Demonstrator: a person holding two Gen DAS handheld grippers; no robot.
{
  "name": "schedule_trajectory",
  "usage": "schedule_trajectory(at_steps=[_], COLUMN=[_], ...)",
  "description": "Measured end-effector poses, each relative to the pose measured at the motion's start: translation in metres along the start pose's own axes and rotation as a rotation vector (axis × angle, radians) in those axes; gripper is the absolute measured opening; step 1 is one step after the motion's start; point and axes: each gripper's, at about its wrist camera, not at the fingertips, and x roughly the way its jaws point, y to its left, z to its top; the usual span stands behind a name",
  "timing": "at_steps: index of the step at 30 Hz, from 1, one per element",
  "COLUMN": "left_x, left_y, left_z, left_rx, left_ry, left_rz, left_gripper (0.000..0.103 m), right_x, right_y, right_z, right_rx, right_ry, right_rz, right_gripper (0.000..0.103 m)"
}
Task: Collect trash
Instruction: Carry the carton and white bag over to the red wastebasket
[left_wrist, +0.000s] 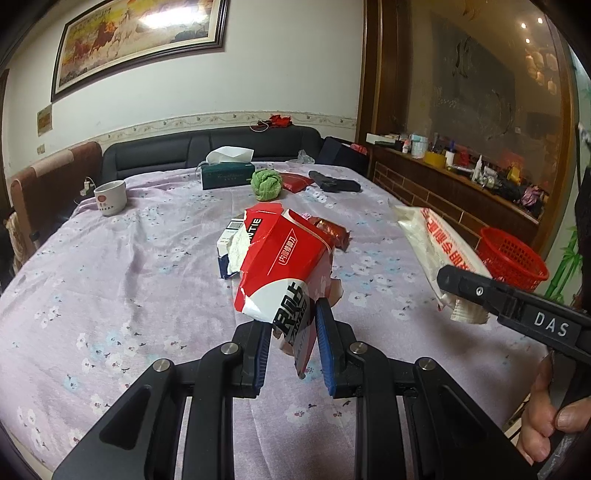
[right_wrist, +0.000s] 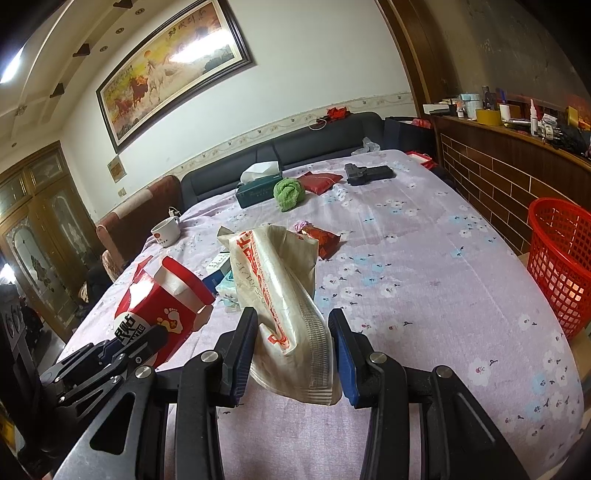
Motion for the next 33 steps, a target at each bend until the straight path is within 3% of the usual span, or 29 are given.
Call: schedule_trajectory(at_steps=[7,13,17,25,33], left_x=[0.001,0.012,0.025,0.064,0.109], left_y=[-0.002,-0.038,-0.081,-0.183,-0.289], left_z=[0.015,0.041,0.062,0.097,0.106], left_rx=[0.005,0.057,0.094,0.143,0.226], left_ry=[0.012,0.032,0.065,0.152,0.219], left_rz=[-0.064,-0.150,-0.253,-0.446,-0.522], left_gripper=[0.022,0.022,0.022,0.022,0.023], right_x=[-0.002,-0.022,-0.043,-0.103,-0.142], right_y=[-0.013,-0.041,-0.070,-0.169,-0.262], right_z=[0.003,0.018,0.027,0.044,0.056], right_rx=[0.032,0.083,0.128,0.251,0.388], right_ry=[0.004,-0.051,-0.096,-0.187,-0.217], right_rz=[-0.001,-0.038,-0.081,-0.235,-0.297], right_gripper=[0.043,0.043,0.043,0.043,0.043])
